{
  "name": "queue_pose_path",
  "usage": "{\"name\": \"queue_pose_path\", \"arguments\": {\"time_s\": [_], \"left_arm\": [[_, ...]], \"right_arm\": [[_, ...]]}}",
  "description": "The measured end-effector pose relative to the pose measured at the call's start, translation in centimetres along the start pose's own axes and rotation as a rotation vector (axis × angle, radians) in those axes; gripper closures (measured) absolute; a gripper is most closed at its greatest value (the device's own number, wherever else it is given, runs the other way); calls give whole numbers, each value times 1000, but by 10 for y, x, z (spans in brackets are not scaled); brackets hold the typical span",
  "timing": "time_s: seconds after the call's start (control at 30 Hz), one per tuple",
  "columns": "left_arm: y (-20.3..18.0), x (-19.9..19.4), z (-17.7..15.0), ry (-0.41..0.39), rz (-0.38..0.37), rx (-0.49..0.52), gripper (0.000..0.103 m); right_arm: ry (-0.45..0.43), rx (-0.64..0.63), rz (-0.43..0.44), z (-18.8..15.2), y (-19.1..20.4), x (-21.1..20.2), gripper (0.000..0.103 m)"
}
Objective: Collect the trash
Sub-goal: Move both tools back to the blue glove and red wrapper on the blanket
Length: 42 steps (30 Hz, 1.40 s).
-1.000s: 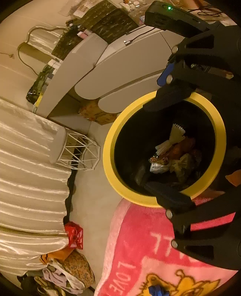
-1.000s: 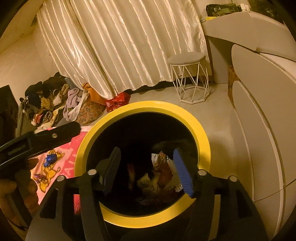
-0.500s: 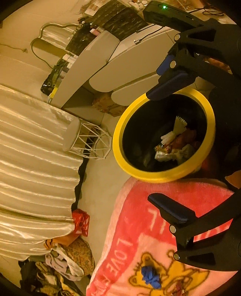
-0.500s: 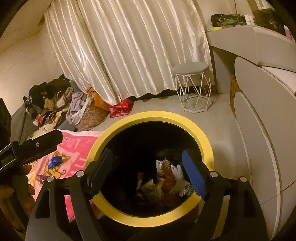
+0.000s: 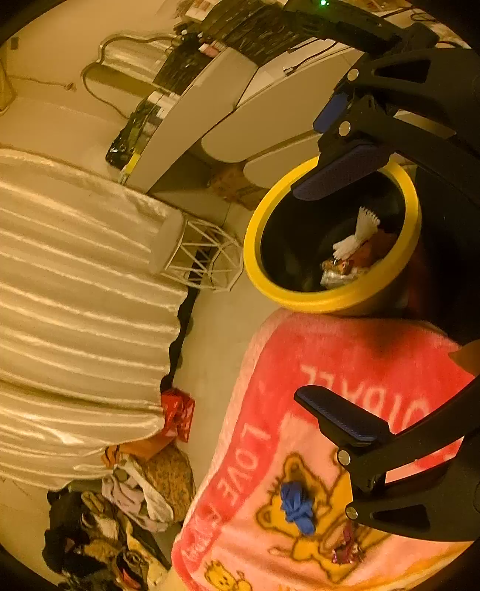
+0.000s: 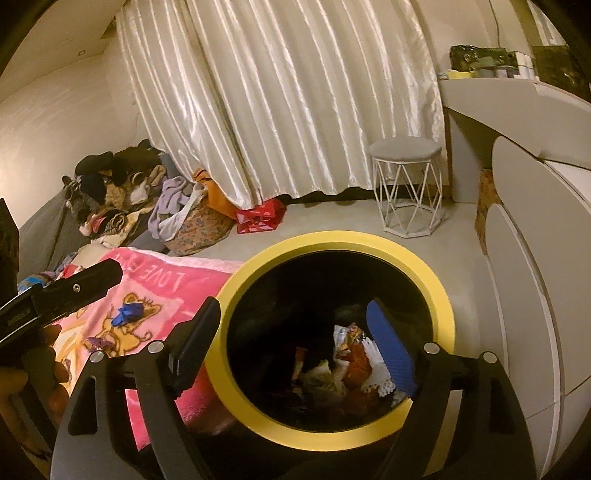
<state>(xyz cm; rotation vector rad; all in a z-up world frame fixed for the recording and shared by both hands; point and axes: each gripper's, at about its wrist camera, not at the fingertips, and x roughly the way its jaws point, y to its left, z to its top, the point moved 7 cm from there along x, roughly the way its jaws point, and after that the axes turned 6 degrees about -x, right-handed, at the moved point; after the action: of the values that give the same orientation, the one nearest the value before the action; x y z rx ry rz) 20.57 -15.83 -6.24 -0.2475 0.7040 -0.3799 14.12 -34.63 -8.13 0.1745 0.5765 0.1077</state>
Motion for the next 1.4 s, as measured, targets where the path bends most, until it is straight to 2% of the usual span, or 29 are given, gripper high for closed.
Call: {"name": "queue_pose_path", "arguments": {"time_s": [0.4, 0.8, 1.4], "left_arm": [[41, -18, 1, -36, 61, -57, 11], [93, -40, 2, -70, 129, -141, 11], [203, -69, -3, -103, 282, -297, 11]], "right_arm": [[29, -78, 57, 4, 41, 12, 23], [58, -187, 125, 6, 100, 31, 23], [106, -331, 266, 14, 191, 84, 23]]}}
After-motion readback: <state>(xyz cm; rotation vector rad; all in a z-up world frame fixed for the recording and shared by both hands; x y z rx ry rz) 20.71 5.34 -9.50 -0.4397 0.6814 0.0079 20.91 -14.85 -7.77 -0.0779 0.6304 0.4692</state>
